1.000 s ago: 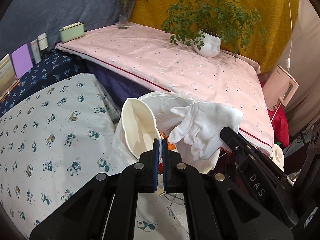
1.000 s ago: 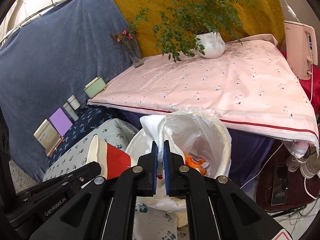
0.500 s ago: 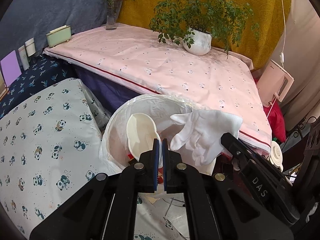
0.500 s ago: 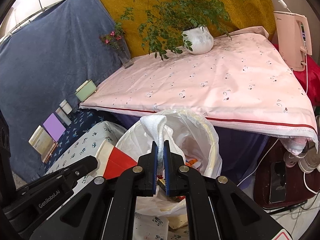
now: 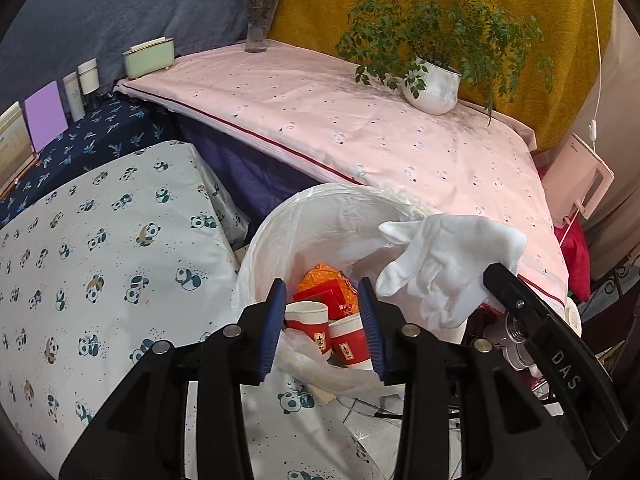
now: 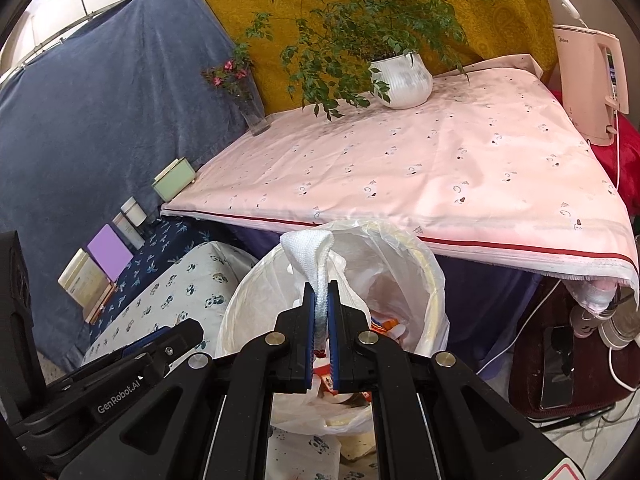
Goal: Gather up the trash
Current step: 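Open the left gripper to drop the cup into the bin, then open the right gripper to drop the tissue into the bin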
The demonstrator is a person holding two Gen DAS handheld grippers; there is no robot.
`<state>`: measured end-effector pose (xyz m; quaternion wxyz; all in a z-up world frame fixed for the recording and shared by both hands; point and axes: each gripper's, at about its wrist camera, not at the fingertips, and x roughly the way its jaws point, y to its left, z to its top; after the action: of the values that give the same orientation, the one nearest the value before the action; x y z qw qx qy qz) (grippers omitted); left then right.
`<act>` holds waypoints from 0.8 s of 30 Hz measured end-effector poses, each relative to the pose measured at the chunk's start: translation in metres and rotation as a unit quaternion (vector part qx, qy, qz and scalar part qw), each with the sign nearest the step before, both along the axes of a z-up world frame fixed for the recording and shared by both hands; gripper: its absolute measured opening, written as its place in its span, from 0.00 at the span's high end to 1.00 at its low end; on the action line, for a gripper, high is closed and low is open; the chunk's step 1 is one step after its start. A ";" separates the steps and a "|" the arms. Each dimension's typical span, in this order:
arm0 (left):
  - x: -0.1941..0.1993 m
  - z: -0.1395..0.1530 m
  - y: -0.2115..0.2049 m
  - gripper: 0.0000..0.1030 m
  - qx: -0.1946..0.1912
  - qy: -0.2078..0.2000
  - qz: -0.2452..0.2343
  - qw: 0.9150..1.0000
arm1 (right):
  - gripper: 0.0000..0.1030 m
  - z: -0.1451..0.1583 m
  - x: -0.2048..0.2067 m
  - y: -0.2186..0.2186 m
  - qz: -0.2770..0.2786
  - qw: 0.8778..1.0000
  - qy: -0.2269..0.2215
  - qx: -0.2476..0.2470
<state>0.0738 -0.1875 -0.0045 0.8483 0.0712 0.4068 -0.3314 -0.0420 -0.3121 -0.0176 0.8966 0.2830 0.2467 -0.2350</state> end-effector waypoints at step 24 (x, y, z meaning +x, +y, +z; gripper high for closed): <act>0.013 -0.010 0.021 0.46 0.015 -0.003 0.035 0.999 | 0.92 0.004 0.035 0.010 0.027 0.999 0.009 -0.019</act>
<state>0.0867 -0.1666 -0.0149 0.8594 0.0708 0.4113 -0.2953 -0.0066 -0.3016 -0.0137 0.9057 0.2568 0.2573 -0.2182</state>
